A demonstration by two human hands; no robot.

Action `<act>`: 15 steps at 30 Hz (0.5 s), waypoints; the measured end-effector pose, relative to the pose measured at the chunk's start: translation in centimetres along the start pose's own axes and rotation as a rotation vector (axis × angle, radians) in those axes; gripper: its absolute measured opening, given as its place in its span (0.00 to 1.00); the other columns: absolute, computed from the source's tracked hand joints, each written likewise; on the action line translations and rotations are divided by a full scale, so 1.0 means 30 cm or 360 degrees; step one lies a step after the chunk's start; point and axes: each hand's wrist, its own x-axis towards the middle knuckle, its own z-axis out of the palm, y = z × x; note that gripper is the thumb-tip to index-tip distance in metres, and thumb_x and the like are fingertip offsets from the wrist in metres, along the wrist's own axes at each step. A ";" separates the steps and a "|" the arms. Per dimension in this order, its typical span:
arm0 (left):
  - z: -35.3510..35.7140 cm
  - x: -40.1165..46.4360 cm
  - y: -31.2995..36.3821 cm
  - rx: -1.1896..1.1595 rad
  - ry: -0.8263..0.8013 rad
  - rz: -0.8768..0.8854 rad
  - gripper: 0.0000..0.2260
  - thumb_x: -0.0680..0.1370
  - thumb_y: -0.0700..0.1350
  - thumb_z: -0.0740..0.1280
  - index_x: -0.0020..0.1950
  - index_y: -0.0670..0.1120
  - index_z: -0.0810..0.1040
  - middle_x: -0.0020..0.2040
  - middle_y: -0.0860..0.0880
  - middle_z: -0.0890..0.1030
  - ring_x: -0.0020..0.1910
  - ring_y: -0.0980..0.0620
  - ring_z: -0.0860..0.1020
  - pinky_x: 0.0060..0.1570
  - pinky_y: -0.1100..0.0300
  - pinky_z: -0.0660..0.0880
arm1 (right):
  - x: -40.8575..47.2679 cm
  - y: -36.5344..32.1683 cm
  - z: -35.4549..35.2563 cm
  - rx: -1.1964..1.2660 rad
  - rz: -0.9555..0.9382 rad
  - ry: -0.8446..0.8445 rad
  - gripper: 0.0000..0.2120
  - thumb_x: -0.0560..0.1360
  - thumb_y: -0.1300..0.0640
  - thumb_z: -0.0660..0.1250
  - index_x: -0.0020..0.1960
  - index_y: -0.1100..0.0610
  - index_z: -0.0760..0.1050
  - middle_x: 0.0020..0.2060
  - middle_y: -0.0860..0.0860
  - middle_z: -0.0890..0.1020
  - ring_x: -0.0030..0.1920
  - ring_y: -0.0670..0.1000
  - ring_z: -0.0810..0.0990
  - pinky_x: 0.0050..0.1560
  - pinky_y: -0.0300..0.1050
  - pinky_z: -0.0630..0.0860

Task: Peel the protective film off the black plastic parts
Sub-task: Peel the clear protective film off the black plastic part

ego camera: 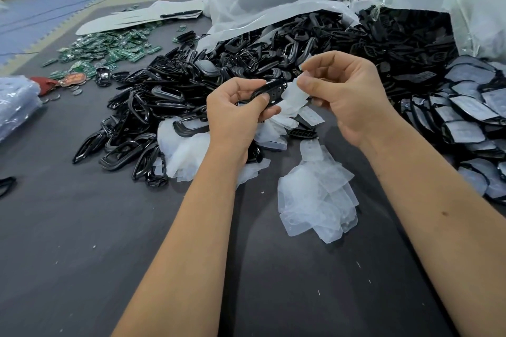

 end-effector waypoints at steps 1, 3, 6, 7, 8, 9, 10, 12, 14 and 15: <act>0.000 -0.001 0.000 0.0003 -0.0007 -0.0003 0.09 0.76 0.27 0.70 0.49 0.40 0.83 0.52 0.29 0.81 0.38 0.41 0.86 0.40 0.60 0.81 | -0.002 0.001 0.004 -0.0015 0.0008 -0.0027 0.08 0.74 0.68 0.76 0.47 0.57 0.83 0.37 0.49 0.83 0.35 0.47 0.79 0.35 0.39 0.75; -0.001 -0.004 0.003 0.0017 -0.0030 0.0001 0.09 0.75 0.27 0.71 0.49 0.39 0.83 0.52 0.29 0.81 0.40 0.41 0.86 0.42 0.58 0.83 | -0.009 0.003 0.017 -0.0039 0.0019 -0.0078 0.07 0.74 0.68 0.76 0.47 0.58 0.83 0.37 0.51 0.84 0.36 0.49 0.82 0.37 0.40 0.78; -0.001 -0.012 0.010 0.0027 -0.0094 0.0025 0.09 0.72 0.30 0.77 0.50 0.37 0.84 0.52 0.29 0.81 0.44 0.43 0.86 0.45 0.52 0.84 | -0.015 0.010 0.033 -0.0055 0.0019 -0.0115 0.04 0.74 0.68 0.76 0.45 0.61 0.84 0.38 0.57 0.86 0.38 0.53 0.85 0.41 0.44 0.83; -0.002 -0.015 0.012 0.0027 -0.0110 0.0030 0.09 0.72 0.31 0.78 0.50 0.37 0.84 0.52 0.29 0.82 0.45 0.42 0.86 0.46 0.51 0.84 | -0.014 0.013 0.034 -0.0081 0.0005 -0.0111 0.04 0.74 0.68 0.77 0.45 0.61 0.84 0.39 0.59 0.87 0.38 0.53 0.86 0.42 0.44 0.83; -0.003 -0.016 0.013 0.0026 -0.0119 0.0032 0.09 0.71 0.32 0.79 0.50 0.37 0.84 0.52 0.30 0.82 0.46 0.41 0.86 0.46 0.50 0.84 | -0.013 0.015 0.034 -0.0124 -0.0017 -0.0102 0.04 0.73 0.67 0.78 0.45 0.61 0.84 0.39 0.59 0.87 0.39 0.54 0.86 0.42 0.44 0.83; -0.004 -0.016 0.014 0.0023 -0.0127 0.0029 0.09 0.71 0.32 0.79 0.50 0.37 0.84 0.52 0.30 0.82 0.48 0.40 0.86 0.47 0.50 0.84 | -0.010 0.018 0.032 -0.0182 -0.0045 -0.0088 0.04 0.73 0.67 0.78 0.45 0.61 0.85 0.39 0.58 0.87 0.39 0.54 0.86 0.42 0.43 0.83; -0.005 -0.016 0.014 0.0022 -0.0133 0.0023 0.09 0.72 0.32 0.78 0.51 0.37 0.84 0.52 0.30 0.82 0.48 0.39 0.86 0.47 0.50 0.84 | -0.008 0.021 0.032 -0.0243 -0.0077 -0.0073 0.04 0.73 0.66 0.79 0.45 0.60 0.85 0.39 0.57 0.88 0.39 0.54 0.86 0.42 0.43 0.83; -0.005 -0.016 0.013 0.0017 -0.0146 0.0004 0.10 0.72 0.33 0.79 0.51 0.37 0.84 0.53 0.30 0.82 0.50 0.37 0.85 0.47 0.50 0.84 | -0.004 0.026 0.031 -0.0337 -0.0135 -0.0043 0.04 0.72 0.65 0.79 0.44 0.59 0.86 0.38 0.55 0.88 0.39 0.54 0.86 0.42 0.43 0.83; -0.006 -0.014 0.012 0.0003 -0.0155 -0.0006 0.10 0.71 0.33 0.79 0.50 0.37 0.84 0.52 0.30 0.82 0.50 0.36 0.85 0.47 0.50 0.84 | 0.001 0.031 0.030 -0.0413 -0.0171 -0.0008 0.04 0.71 0.64 0.80 0.44 0.58 0.86 0.37 0.54 0.87 0.39 0.55 0.87 0.42 0.45 0.83; -0.006 -0.012 0.011 -0.0012 -0.0169 -0.0015 0.10 0.71 0.33 0.79 0.50 0.37 0.85 0.51 0.30 0.82 0.49 0.36 0.85 0.47 0.50 0.84 | 0.004 0.032 0.029 -0.0462 -0.0184 0.0008 0.05 0.71 0.64 0.80 0.43 0.57 0.86 0.37 0.53 0.87 0.38 0.56 0.87 0.42 0.46 0.84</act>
